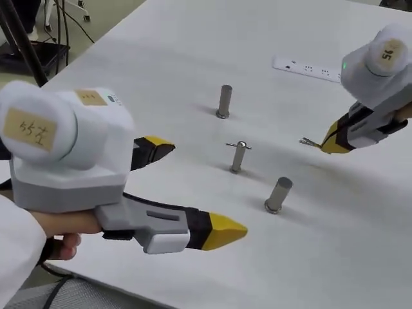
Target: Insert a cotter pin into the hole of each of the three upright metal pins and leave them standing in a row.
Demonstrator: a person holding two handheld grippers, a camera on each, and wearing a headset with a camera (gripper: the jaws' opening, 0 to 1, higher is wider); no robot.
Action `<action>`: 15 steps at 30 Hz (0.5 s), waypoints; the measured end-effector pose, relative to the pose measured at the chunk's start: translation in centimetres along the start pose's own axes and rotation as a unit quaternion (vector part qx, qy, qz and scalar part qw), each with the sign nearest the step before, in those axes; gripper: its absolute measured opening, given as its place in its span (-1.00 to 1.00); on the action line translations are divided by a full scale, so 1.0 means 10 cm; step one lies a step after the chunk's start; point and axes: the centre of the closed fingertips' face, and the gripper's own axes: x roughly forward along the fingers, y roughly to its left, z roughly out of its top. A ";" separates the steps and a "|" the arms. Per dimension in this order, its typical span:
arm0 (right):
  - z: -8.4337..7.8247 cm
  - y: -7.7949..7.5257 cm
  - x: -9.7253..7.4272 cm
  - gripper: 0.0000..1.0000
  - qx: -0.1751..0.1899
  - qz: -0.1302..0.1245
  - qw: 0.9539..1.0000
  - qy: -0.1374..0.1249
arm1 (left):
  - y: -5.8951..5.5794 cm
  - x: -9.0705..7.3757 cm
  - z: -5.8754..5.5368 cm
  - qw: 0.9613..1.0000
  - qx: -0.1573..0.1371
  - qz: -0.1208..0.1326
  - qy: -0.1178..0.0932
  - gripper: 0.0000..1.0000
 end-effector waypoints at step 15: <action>0.34 0.34 -0.49 -1.00 -0.069 -0.106 0.988 -0.086 | 0.04 0.12 0.13 0.999 -0.030 -0.001 -0.018 0.61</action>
